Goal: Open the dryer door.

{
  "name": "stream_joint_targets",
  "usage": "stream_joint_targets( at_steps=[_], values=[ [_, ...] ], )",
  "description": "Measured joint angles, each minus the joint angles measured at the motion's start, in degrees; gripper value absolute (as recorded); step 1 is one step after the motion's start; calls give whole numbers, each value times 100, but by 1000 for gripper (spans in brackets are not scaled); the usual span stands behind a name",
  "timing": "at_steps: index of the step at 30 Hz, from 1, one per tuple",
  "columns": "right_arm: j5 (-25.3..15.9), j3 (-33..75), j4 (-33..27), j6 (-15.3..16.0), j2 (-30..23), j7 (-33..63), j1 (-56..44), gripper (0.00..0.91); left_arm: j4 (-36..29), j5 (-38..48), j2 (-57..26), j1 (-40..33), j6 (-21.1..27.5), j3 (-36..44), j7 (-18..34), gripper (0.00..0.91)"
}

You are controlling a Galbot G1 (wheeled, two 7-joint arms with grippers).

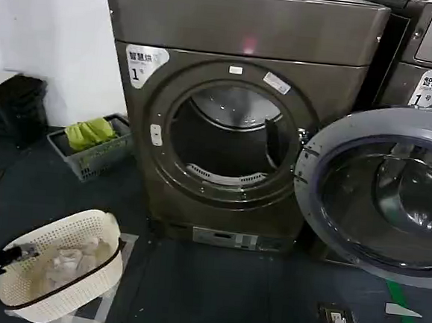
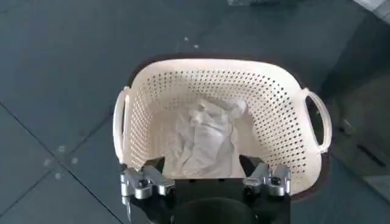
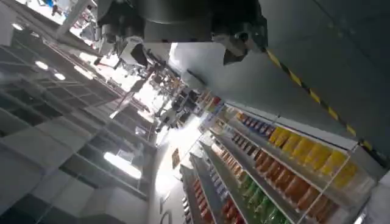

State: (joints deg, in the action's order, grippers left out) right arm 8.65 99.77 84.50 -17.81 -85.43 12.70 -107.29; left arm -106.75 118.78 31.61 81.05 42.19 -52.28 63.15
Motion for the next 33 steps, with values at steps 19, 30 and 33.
stream_joint_targets(
  at_steps=[19,30,33],
  values=[
    [-14,7,-66,-75,-45,-67,7,907,-7,122,-30,-59,0,135,38,907],
    [-16,7,-109,-162,-52,-82,1,907,98,731,-40,-94,0,101,200,907],
    [-16,8,-117,-189,-54,-92,0,907,126,1141,-48,-95,0,26,351,907]
  ],
)
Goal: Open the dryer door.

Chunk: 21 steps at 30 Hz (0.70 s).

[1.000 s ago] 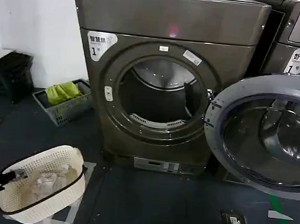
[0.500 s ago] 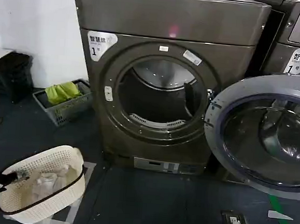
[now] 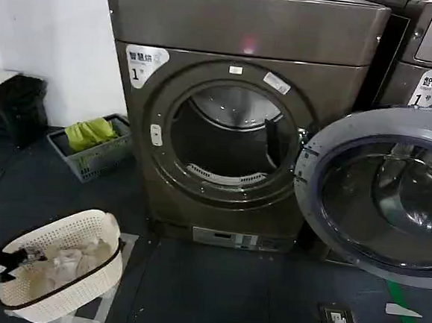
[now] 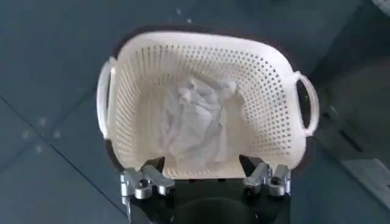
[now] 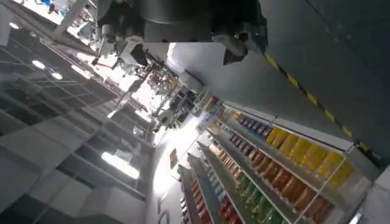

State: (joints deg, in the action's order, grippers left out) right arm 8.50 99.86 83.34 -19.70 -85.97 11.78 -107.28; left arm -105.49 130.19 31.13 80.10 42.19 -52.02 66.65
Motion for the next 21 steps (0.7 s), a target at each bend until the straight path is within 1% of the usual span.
stream_joint_targets(
  at_steps=[3,8,21],
  values=[
    [-2,4,0,-48,-4,-38,-3,907,12,342,5,-16,0,-34,76,907],
    [-7,20,11,-69,-34,-144,-19,907,93,573,28,-39,0,-36,84,907],
    [-7,24,-11,-80,-41,-167,-20,907,131,481,49,-68,0,-15,75,907]
  ],
)
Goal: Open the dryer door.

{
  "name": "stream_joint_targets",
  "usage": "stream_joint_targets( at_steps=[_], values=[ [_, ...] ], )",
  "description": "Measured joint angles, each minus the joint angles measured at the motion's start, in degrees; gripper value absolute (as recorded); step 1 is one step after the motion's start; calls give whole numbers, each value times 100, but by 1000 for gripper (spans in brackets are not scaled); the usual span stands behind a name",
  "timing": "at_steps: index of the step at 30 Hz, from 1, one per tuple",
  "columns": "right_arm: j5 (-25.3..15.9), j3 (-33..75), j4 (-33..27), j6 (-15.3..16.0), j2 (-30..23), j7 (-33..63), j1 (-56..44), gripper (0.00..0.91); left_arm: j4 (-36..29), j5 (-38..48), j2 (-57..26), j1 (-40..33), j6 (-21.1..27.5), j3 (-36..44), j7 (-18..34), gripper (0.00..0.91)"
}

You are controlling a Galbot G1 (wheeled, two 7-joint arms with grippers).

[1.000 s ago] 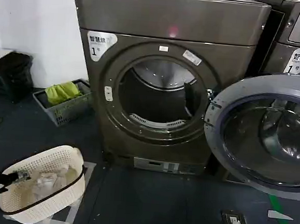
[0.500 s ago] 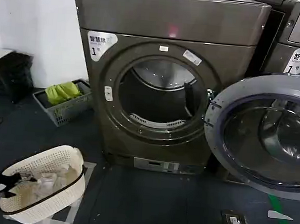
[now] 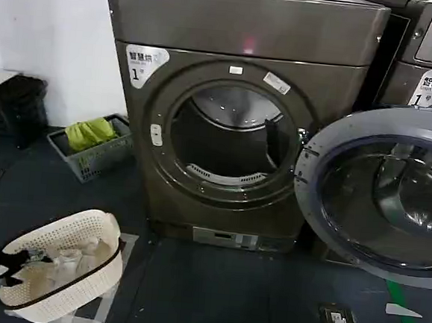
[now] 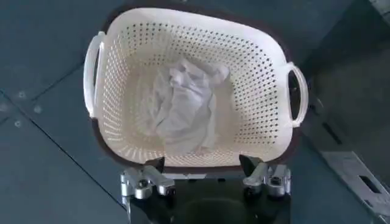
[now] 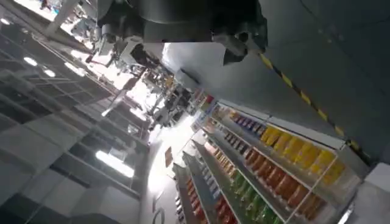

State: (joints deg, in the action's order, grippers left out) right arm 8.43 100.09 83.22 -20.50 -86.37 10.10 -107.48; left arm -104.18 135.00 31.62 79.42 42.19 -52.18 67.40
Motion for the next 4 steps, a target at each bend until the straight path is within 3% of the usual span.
stream_joint_targets(
  at_steps=[4],
  values=[
    [0,0,0,-5,-3,-3,-1,907,-7,-50,4,-8,0,-1,-15,907]
  ],
)
